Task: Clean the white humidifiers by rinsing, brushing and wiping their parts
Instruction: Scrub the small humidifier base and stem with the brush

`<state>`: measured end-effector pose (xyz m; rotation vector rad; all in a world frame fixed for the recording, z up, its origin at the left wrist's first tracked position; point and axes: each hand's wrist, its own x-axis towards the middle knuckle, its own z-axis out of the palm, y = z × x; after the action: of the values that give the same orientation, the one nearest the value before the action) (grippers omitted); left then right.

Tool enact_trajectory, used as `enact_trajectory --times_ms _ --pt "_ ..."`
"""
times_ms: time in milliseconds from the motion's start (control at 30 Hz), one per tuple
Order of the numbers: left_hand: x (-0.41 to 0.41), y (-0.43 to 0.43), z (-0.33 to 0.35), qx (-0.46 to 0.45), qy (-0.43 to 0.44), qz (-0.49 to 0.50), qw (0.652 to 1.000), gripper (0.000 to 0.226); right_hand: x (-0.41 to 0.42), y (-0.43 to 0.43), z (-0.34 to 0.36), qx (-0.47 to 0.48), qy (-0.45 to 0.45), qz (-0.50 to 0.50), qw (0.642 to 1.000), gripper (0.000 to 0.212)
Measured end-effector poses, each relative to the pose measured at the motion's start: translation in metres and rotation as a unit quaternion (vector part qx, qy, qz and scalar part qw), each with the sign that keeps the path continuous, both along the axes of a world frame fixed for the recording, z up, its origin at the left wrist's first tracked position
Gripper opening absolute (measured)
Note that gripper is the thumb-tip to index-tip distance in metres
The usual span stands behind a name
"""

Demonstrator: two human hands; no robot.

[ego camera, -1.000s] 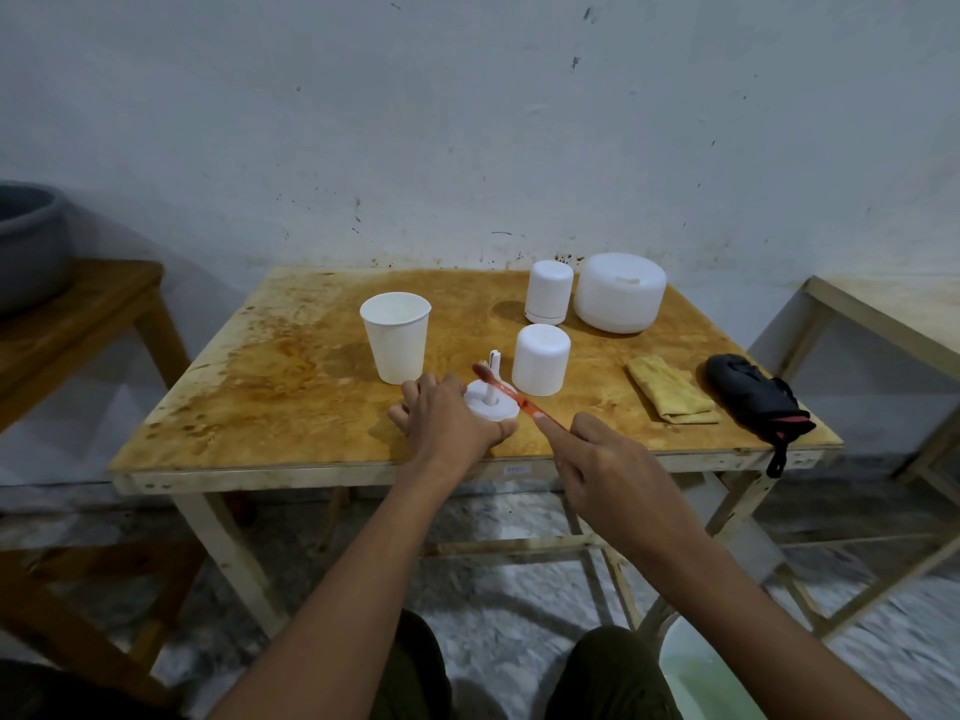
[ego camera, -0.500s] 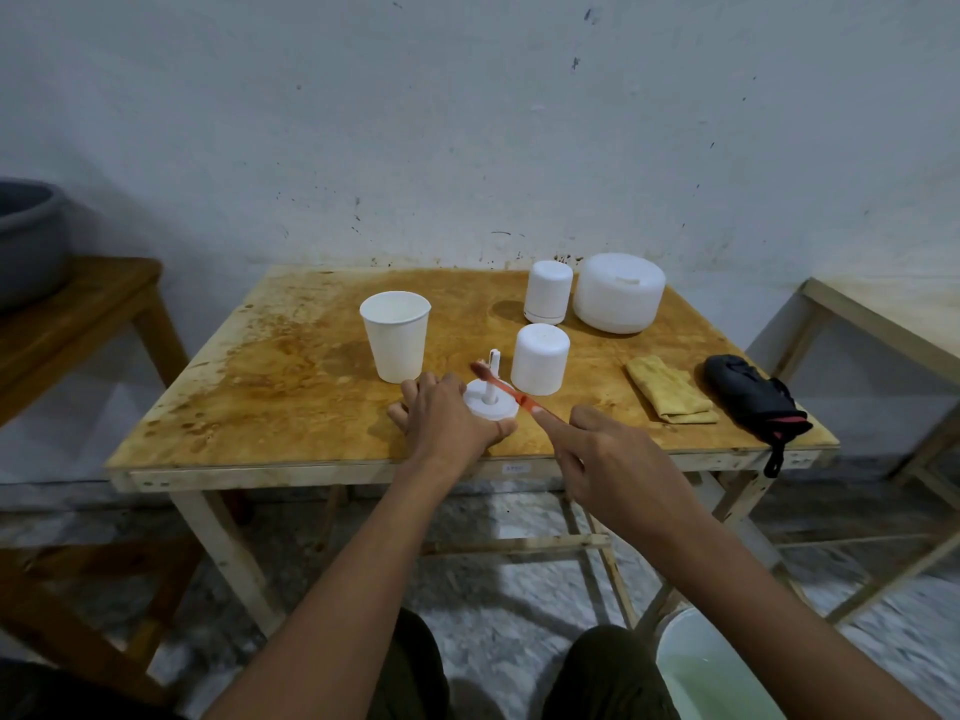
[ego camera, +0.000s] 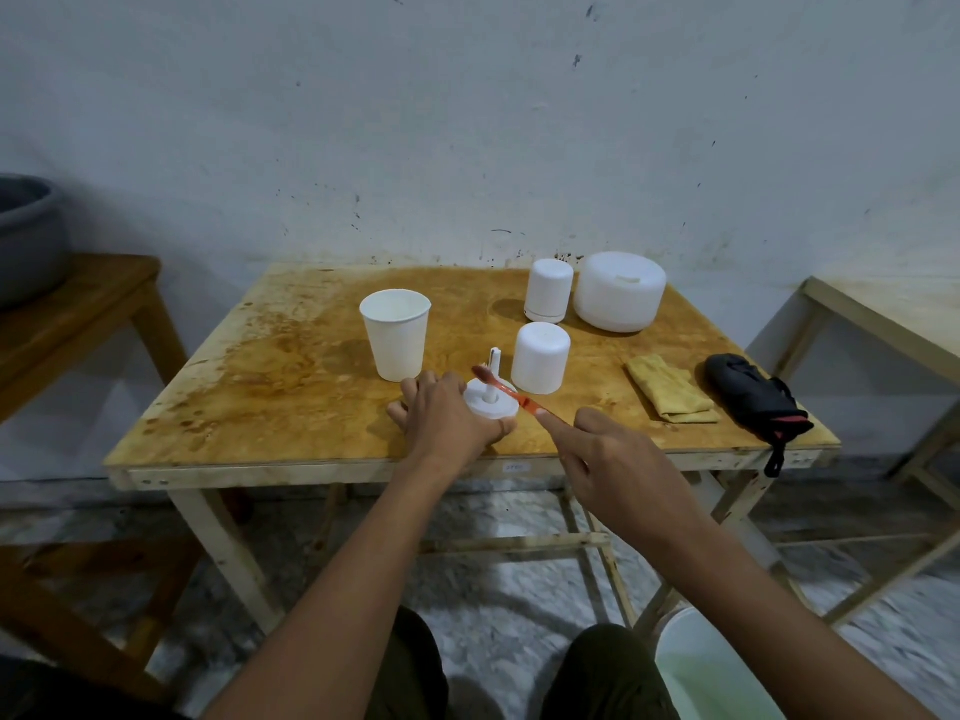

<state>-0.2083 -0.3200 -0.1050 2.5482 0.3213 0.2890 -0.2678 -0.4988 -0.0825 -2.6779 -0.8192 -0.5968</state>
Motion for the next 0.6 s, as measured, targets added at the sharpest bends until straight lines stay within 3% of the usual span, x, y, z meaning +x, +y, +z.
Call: enact_trajectory --times_ms 600 --pt "-0.0037 0.0053 0.0069 -0.001 0.017 -0.023 1.000 0.075 0.0015 0.0001 -0.0022 -0.020 0.036 -0.020 0.999 0.044"
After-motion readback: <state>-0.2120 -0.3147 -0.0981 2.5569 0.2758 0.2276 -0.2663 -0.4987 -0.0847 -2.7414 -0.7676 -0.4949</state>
